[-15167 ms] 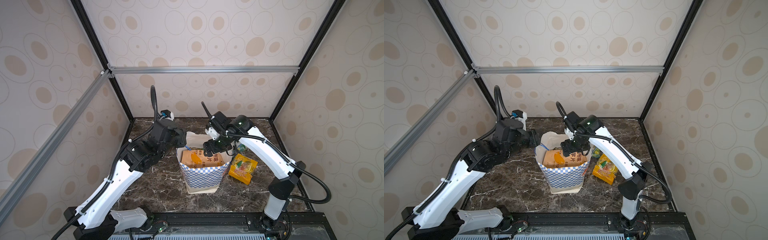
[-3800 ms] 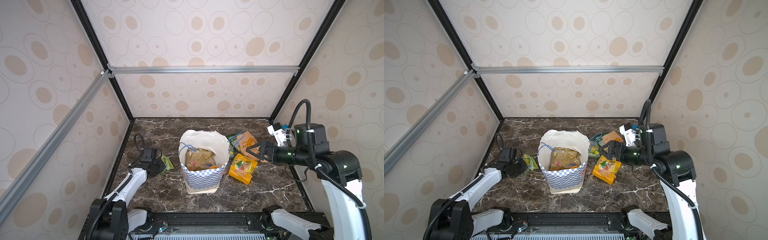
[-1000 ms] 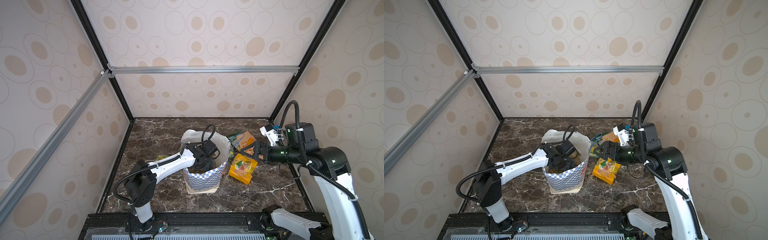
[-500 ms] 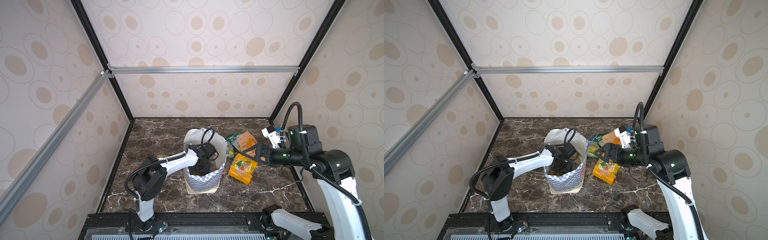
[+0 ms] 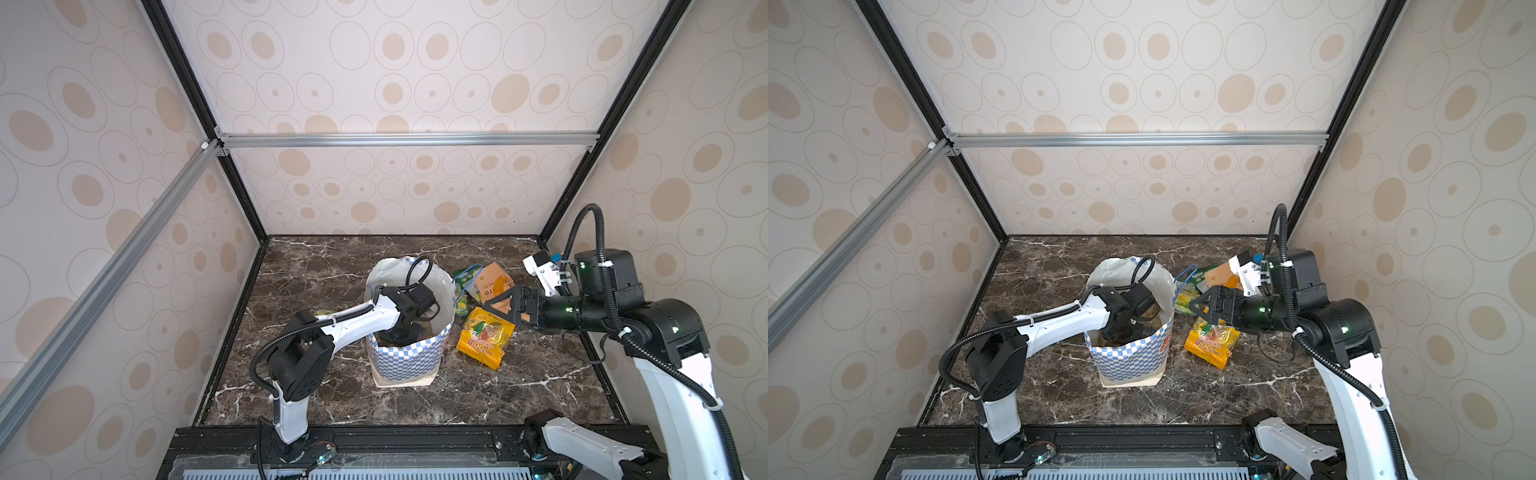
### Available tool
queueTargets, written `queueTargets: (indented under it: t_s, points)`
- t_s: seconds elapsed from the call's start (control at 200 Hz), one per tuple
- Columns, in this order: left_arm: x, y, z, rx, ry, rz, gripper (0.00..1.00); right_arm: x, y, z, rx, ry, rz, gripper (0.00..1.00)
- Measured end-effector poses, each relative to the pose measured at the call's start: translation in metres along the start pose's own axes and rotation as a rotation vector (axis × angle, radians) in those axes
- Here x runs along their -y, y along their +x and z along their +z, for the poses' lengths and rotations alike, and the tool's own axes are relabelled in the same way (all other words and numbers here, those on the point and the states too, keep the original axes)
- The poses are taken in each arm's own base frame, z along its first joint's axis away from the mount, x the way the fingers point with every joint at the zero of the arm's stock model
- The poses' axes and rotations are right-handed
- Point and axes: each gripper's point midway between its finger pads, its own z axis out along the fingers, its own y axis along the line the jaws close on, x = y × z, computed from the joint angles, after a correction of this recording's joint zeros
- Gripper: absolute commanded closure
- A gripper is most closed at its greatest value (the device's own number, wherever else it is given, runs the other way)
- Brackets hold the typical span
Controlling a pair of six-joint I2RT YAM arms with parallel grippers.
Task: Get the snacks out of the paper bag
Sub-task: 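Grasp the yellow '100' gummy pack inside the bag with the left gripper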
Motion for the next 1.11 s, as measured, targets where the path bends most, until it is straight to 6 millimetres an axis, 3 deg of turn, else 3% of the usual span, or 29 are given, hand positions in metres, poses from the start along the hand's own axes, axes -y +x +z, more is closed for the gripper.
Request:
queueTargets:
  t_s: [0.255,0.485,0.735,0.765,0.815,0.86,0.955,1.105]
  points:
    - [0.003,-0.036,-0.036,0.13,0.002,-0.019,1.0,0.0,0.0,0.001,-0.002,0.001,0.0,0.04]
    - [0.0,-0.063,-0.081,0.252,0.002,-0.045,1.0,0.0,-0.001,0.001,-0.003,0.002,0.001,0.04]
    - [-0.006,-0.083,-0.127,0.384,0.025,-0.083,1.0,0.001,-0.001,0.002,-0.006,0.004,0.003,0.04]
    - [-0.006,-0.083,-0.13,0.388,0.032,-0.086,0.88,0.001,-0.001,0.002,-0.007,0.004,0.003,0.04]
    - [-0.005,-0.082,-0.131,0.38,0.054,-0.085,0.53,0.001,-0.001,0.002,-0.007,0.004,0.003,0.04]
    - [0.0,-0.079,-0.129,0.356,0.084,-0.079,0.36,0.001,-0.001,0.002,-0.007,0.004,0.003,0.04]
    - [0.01,-0.062,-0.115,0.25,0.114,-0.05,0.18,0.001,-0.001,0.002,-0.005,0.008,0.003,0.04]
    - [0.014,-0.019,-0.097,0.068,0.094,0.002,0.04,0.002,-0.003,0.001,0.005,0.016,0.002,0.04]
